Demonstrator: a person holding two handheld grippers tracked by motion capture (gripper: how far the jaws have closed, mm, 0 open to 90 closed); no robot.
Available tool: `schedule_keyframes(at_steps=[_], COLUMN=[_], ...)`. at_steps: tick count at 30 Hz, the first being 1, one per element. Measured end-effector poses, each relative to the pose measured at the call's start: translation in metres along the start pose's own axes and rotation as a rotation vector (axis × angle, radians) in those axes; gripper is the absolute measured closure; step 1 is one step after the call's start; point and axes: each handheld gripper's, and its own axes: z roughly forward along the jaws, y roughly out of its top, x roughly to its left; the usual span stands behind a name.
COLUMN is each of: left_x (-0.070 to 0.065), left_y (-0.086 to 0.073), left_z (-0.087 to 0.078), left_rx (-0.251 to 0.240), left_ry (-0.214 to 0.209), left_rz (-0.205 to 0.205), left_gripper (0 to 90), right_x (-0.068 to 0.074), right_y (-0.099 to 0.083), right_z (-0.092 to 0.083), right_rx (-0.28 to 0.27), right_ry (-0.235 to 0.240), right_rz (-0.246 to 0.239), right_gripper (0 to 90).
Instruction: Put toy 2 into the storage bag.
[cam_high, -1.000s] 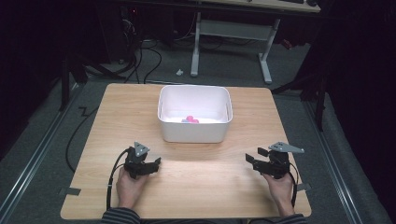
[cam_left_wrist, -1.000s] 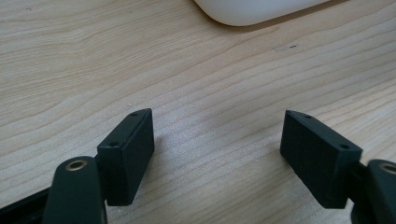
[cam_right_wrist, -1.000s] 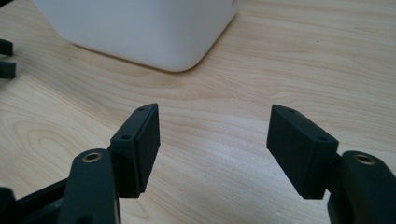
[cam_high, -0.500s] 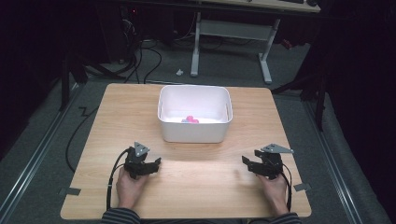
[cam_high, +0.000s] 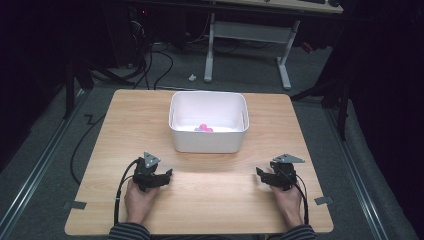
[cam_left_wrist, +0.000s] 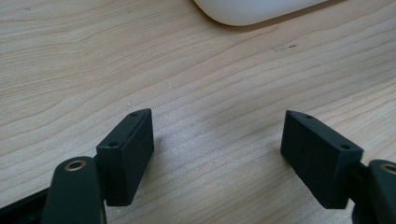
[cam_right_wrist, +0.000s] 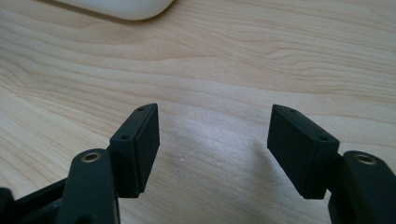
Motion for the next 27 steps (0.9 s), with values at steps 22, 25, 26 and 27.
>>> schedule_keyframes(at_steps=[22, 25, 26, 27], left_x=[-0.0004, -0.0004, -0.0004, -0.0006], left_y=[-0.0001, -0.0001, -0.0001, -0.0001], left_z=[-0.0001, -0.0001, -0.0001, -0.0001], left_rx=[0.000, 0.000, 0.000, 0.000], left_ry=[-0.003, -0.005, -0.005, -0.005], left_rz=[0.002, 0.003, 0.004, 0.004], left_gripper=[26.0, 25.9, 26.0, 26.0], right_x=[0.0055, 0.0059, 0.0058, 0.0059], right_y=[-0.0034, -0.0036, -0.0036, -0.0036], right_z=[0.0106, 0.0103, 0.0103, 0.0103], right_rx=[-0.004, -0.002, -0.003, -0.003], right_ry=[-0.030, -0.032, -0.034, -0.035], right_rz=[-0.040, -0.035, -0.035, -0.034], right_gripper=[30.5, 29.8, 29.6, 29.4])
